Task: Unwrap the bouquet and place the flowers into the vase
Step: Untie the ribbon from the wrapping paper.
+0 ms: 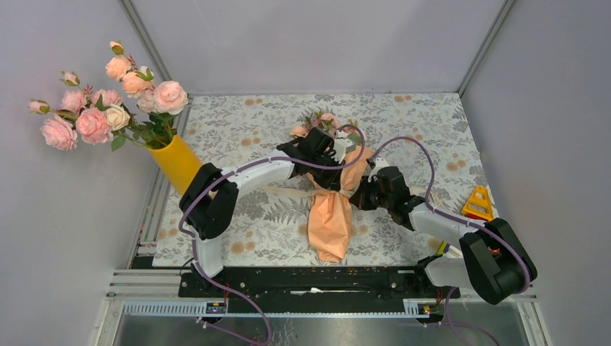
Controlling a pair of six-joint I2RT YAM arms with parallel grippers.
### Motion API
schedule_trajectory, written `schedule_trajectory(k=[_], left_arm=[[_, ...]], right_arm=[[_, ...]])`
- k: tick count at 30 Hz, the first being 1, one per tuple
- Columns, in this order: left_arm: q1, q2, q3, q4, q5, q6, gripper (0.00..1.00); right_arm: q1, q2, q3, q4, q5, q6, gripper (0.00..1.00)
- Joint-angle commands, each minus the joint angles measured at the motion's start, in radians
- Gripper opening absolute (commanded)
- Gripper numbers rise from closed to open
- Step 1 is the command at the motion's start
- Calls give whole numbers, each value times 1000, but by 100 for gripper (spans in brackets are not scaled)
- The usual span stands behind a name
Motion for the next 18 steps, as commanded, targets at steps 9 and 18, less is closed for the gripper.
schedule_trajectory(k=[9,18], left_arm=[[-9,-116,-42,62,-105,-24,0],[-2,-201,-120,117,-176,-145,0]], right_arm=[[0,-8,11,-28,95,11,0],[0,-6,15,-42,114,18,0]])
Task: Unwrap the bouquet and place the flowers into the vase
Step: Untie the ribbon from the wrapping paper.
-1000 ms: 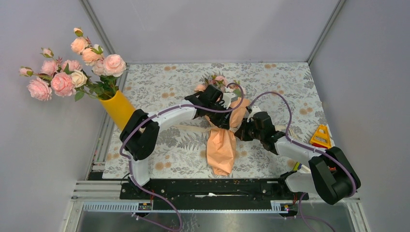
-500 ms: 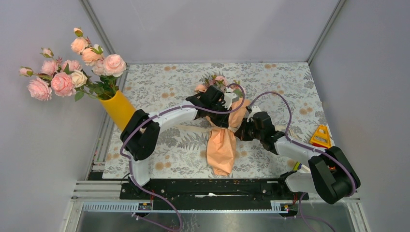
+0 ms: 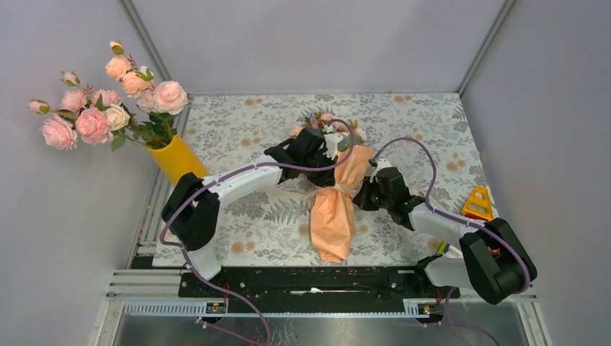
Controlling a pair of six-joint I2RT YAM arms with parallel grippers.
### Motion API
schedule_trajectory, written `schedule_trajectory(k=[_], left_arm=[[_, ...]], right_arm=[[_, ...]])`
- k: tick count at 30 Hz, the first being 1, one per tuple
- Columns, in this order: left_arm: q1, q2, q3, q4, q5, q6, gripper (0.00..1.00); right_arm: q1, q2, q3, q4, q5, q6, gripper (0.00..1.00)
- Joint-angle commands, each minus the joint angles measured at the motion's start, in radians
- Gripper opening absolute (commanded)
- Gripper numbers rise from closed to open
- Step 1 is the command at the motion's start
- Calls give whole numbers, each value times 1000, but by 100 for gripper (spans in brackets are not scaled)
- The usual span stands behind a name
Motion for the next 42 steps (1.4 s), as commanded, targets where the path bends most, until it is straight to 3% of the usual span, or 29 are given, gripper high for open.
schedule_trajectory(k=[1,14,21,32,42], left_arm=[[8,-80,-51,99,-74,-87,0],[136,-278,-360,350,-111,-343,0],[179,-344,-481,398,-141,-422,0],[238,-412,-590,387,-282,-458,0],[306,-436,-640,372,-312,-453,0]], right_arm=[[-1,-7,15,-11,41,12,0],[-1,3,20,-29,58,21,0],[-1,11,20,-32,69,31,0],[-1,20,12,-38,91,44,0],[-1,29,15,-64,129,47,0]])
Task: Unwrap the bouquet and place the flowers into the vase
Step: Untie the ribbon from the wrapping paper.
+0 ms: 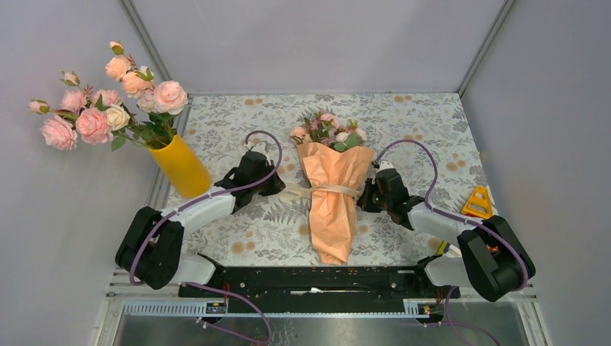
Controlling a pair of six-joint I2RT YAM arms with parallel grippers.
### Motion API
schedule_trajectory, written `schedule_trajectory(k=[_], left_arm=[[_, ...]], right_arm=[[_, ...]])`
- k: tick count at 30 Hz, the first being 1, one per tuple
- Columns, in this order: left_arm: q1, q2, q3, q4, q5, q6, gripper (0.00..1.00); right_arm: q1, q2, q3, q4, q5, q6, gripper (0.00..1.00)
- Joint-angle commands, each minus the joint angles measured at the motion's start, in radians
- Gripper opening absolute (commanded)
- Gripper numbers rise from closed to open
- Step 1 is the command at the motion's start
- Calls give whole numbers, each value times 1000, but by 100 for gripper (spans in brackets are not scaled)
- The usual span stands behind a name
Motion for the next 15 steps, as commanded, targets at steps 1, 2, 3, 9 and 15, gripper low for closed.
schedule_trajectory(k=[1,2,3,9,15], left_arm=[[37,-48,-14,31,-45,3,0],[45,-51,-17,31,-45,5,0],[54,-54,-20,31,-44,9,0],[66,-55,-30,46,-3,18,0],[66,-53,-36,87,54,17,9]], right_arm=[[-1,10,14,-17,50,8,0],[-1,12,13,-17,52,10,0],[-1,12,12,-17,54,11,0],[-1,12,12,-9,44,6,0],[-1,-17,19,-26,19,-1,2]])
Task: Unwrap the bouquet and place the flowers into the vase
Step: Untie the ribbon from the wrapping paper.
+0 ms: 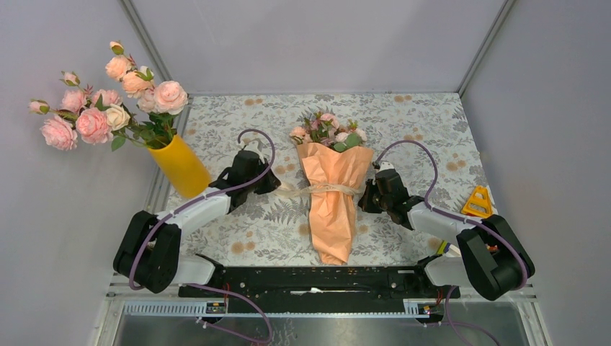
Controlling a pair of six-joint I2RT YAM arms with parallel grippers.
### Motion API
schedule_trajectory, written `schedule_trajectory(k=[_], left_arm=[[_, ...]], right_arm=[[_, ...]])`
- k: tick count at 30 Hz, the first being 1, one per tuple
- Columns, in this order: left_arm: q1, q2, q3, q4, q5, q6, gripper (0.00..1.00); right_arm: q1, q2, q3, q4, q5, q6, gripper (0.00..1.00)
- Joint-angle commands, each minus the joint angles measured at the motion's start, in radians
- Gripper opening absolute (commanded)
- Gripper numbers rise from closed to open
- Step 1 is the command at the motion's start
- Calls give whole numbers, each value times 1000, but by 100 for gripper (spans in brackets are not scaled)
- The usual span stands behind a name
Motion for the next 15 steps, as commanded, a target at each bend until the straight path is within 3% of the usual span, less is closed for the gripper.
schedule_trajectory(k=[1,3,6,11,15], left_arm=[[2,-26,-7,77,41,15,19],[2,-39,-6,71,40,22,37],[2,-78,-5,57,31,43,60],[-4,-156,-6,37,24,106,70],[-21,-211,-4,22,27,127,72]], right_arm=[[-1,-38,20,-22,5,-7,6],[-1,-72,21,-45,7,-17,23],[-1,-144,17,-80,6,-40,39],[-1,-303,40,-140,-35,-100,54],[-1,-324,121,-213,-135,-178,60]])
